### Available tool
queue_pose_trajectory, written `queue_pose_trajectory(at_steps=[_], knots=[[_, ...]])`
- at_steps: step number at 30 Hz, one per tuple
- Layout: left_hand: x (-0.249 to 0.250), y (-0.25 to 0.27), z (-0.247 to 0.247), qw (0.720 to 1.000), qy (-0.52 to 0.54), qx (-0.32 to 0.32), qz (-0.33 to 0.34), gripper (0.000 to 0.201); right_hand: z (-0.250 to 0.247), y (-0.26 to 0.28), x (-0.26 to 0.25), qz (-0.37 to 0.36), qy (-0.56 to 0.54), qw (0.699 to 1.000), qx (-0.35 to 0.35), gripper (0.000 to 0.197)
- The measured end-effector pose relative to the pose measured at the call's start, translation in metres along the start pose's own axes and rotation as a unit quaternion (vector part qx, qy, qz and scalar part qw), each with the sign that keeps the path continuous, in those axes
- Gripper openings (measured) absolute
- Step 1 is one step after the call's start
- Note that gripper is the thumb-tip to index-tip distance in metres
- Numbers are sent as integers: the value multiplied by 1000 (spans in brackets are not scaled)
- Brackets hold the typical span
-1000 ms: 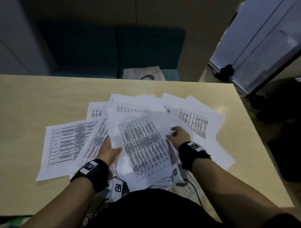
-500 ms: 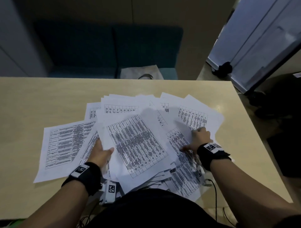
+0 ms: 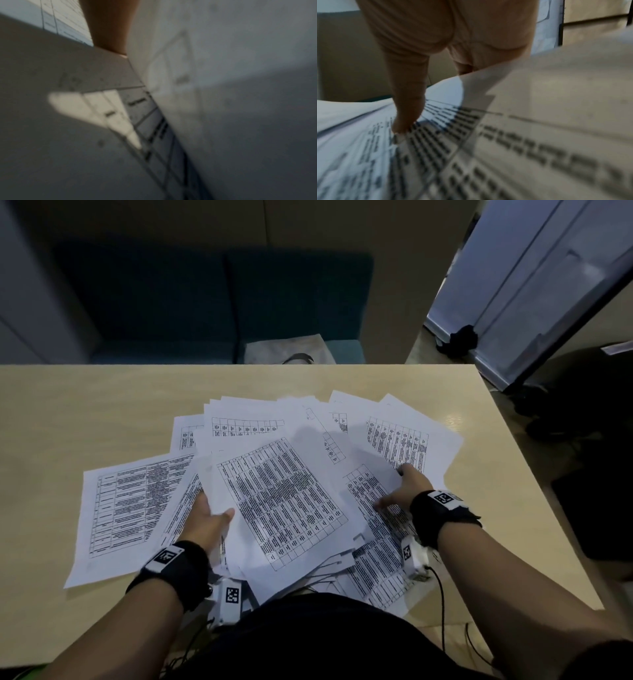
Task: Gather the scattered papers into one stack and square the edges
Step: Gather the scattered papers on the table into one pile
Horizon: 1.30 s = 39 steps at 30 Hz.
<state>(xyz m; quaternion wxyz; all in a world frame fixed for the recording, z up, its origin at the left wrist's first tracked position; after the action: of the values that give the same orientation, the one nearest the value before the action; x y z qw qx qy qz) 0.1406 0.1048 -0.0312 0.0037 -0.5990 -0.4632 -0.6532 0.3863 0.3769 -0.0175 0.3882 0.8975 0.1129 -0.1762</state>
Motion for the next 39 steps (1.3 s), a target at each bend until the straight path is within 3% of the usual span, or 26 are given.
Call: queue_pose_trajectory(at_steps=[2, 5, 7, 8, 11, 15, 17, 20, 23, 25, 27, 30, 33, 36, 39], knots=[[-1, -1, 0, 1000, -5, 0, -9, 75, 3, 2, 1, 7, -24, 1000, -10, 77], [-1, -1, 0, 1000, -7, -1, -6, 73, -3, 3, 3, 26, -58, 998, 9, 40], [-1, 0, 1, 1000, -12, 4, -4, 70, -24, 4, 8, 36, -48, 995, 76, 14], [0, 1, 2, 1000, -13, 5, -2, 69, -37, 5, 12, 42, -27, 992, 114, 13], [-1, 1, 2, 1000, -9, 5, -3, 68, -74, 5, 26, 82, -27, 978, 190, 22], [0, -1, 1, 1000, -15, 3, -13, 74, -78, -12, 42, 133, -88, 974, 159, 32], [1, -1, 2, 1000, -13, 5, -17, 76, -68, -23, 42, 158, -75, 976, 127, 54], [0, -1, 3, 1000, -16, 3, -19, 78, -51, -28, 28, 197, -70, 969, 132, 105], [2, 3, 5, 1000, -7, 5, -21, 78, -47, -31, 18, 226, -134, 956, 134, 118], [5, 5, 7, 1000, 8, 5, -16, 78, -50, -35, 17, 246, -173, 948, 108, 110], [6, 5, 8, 1000, 16, 0, -13, 78, -56, -36, 19, 242, -180, 951, 72, 91], [5, 3, 7, 1000, 24, -4, -15, 78, -57, -36, 27, 220, -199, 953, 68, 75], [6, 3, 6, 999, 24, -9, -19, 79, -52, -37, 33, 160, -217, 956, 120, 73], [3, 2, 5, 1000, 13, -9, -18, 80, -51, -31, 34, 70, -205, 958, 189, 28], [7, 7, 7, 1000, -6, -5, -1, 72, -62, -13, 34, 20, -184, 946, 267, 13]])
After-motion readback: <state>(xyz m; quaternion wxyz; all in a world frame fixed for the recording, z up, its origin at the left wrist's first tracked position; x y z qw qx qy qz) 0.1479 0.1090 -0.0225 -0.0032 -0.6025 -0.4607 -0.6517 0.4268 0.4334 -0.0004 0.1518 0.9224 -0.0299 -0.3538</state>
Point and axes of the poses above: each hand's wrist, its own y-axis away from the middle knuckle, its own z-axis out of the palm, x = y × z, the point moved 1 cm from there along -y, towards the middle knuckle, and after that the axes turned 10 degrees about -x, right-handed, at the moved point
